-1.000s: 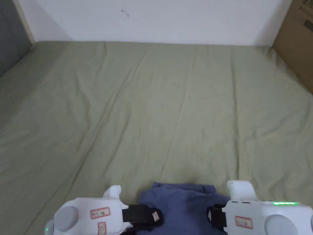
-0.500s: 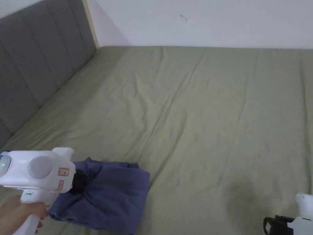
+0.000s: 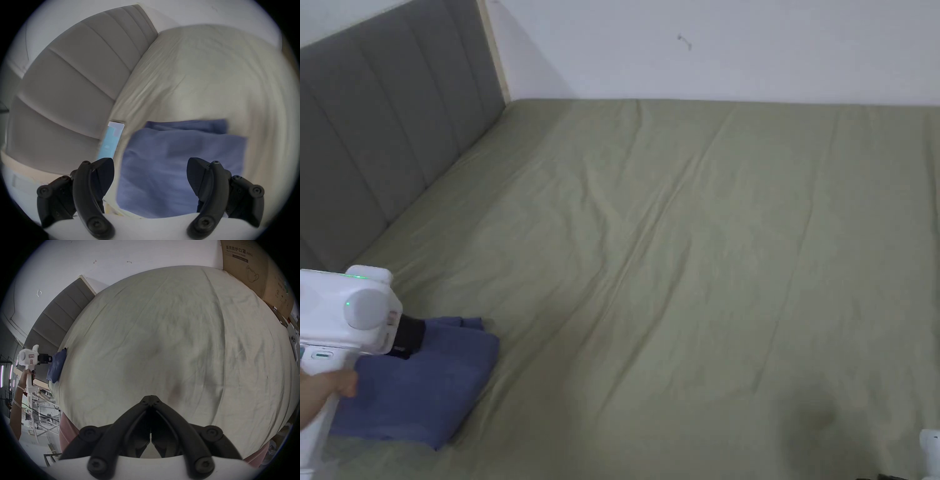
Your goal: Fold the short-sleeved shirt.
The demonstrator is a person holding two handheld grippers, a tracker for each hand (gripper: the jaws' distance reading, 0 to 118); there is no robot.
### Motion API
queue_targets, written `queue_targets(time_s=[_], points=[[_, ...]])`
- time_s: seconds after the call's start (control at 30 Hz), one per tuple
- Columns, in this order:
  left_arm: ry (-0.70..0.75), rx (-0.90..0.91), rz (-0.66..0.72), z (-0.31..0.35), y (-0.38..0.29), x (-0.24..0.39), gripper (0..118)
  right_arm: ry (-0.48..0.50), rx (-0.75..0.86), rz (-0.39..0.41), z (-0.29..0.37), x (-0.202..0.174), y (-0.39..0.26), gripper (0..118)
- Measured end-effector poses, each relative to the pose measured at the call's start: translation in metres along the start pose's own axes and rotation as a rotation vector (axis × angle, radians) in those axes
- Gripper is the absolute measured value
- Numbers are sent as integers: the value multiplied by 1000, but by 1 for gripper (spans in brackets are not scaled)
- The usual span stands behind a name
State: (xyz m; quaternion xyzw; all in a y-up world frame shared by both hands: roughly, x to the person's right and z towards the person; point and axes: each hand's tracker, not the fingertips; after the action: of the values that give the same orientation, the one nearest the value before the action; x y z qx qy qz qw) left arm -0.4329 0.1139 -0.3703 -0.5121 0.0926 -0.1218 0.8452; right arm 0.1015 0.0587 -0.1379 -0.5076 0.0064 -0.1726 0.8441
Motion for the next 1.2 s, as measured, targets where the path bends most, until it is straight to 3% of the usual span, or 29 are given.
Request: queue_targets(time_s=[0.03,0.07,0.13,0.23,0.37,0.57,0.63,0.73,0.87,0.93,1.03,1.1,1.13,1.2], points=[[-54,7,20,9,-1,2,91,4,7,-6,2,1,-1,0],[-128,42,36,26,-6,11,72,12,16,-15,5,3,-2,0],[-221,61,19,48,-18,33,0,28,37,-30,12,7,-4,0],[-254,66,-58,76,-37,69,0,37,60,-39,22,13,-8,0],[-374,139,-56,118,-66,113,0,43,100,-51,38,21,-18,0],[-330,346,-17,174,-108,188,0,99,242,-89,79,29,-30,0],[-346,439,-12,195,-120,206,0,91,300,-64,96,27,-30,0],[-389,549,3,237,-136,230,0,-16,424,46,125,17,-29,0],[-335,743,7,284,-152,245,0,84,589,22,168,11,-24,0],[-305,795,23,305,-157,249,0,21,684,74,182,4,-23,0],[-284,868,73,324,-162,249,0,-181,795,181,201,-16,-24,0],[-298,898,88,330,-164,248,0,-346,844,203,205,-24,-26,0],[-323,918,94,332,-166,245,0,-379,867,221,208,-27,-29,0],[-360,940,117,336,-173,241,0,-346,895,217,211,-31,-31,0]])
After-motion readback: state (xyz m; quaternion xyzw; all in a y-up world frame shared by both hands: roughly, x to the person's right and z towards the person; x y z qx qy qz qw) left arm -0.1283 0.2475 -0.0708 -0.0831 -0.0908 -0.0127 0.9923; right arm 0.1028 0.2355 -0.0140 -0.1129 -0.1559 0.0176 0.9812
